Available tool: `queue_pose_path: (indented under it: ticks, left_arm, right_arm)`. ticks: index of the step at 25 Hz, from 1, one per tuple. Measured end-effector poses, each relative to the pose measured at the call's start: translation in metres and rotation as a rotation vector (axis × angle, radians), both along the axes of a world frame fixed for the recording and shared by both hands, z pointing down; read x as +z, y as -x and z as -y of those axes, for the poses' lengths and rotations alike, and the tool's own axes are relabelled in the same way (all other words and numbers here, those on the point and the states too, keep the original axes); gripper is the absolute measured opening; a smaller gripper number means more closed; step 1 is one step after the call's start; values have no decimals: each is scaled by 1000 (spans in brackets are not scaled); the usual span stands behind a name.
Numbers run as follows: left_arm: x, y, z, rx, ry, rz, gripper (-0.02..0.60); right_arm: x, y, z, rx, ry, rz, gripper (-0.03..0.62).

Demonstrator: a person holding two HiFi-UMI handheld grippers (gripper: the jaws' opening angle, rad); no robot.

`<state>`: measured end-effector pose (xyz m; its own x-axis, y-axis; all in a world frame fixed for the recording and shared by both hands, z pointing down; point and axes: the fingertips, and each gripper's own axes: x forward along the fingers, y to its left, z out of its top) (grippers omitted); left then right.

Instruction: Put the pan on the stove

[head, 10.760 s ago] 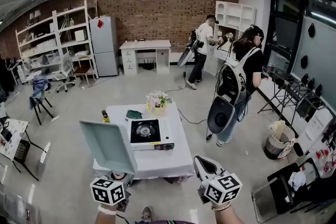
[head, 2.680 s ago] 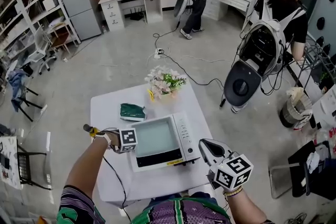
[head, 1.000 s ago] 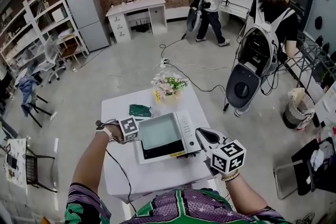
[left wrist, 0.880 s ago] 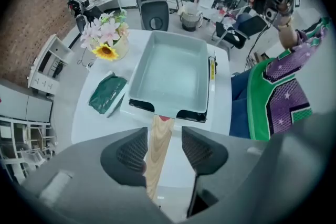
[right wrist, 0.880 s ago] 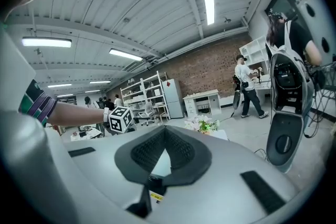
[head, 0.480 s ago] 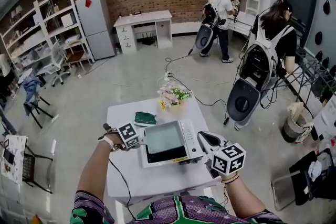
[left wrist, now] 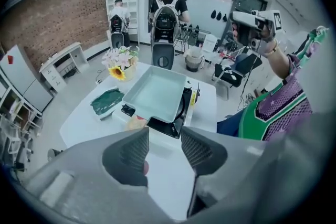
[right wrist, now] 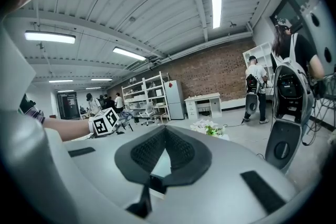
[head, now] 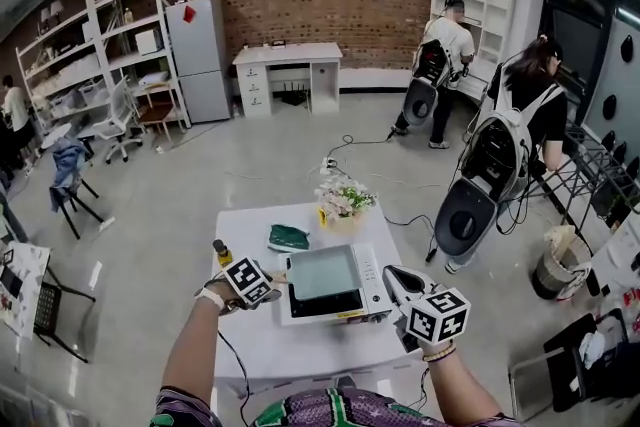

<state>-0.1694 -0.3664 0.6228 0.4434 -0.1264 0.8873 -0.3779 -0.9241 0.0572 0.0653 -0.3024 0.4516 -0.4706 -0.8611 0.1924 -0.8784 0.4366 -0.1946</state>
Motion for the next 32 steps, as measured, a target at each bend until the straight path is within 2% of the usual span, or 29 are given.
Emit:
queue_pose_path:
  ticks: [3,7,15,19,25,32]
  left_arm:
    - [-9,3,-12,-41,-32,-61,198]
    - [-24,1,-30,-96,-73,-182,196]
    - [-38,9,-77,-202,-175,-343,190]
    - [-46,21,-100,-223,-211,-392,189]
    - [-68,40,-119,-287,-310,-455,186]
    - [-93,48,-141,-383,-373,-543,183]
  right_arm:
    - [-3,4,-4,12,0,5,1]
    - [-1,6,-10,31,-2,8,0]
    - [6,30,-29,46,15,-33,0]
    - [3,43,-43,51,16,-51,1]
    - [7,56,-66,88,19,-61,0]
    - [2,62,-68,67,1,-70,0]
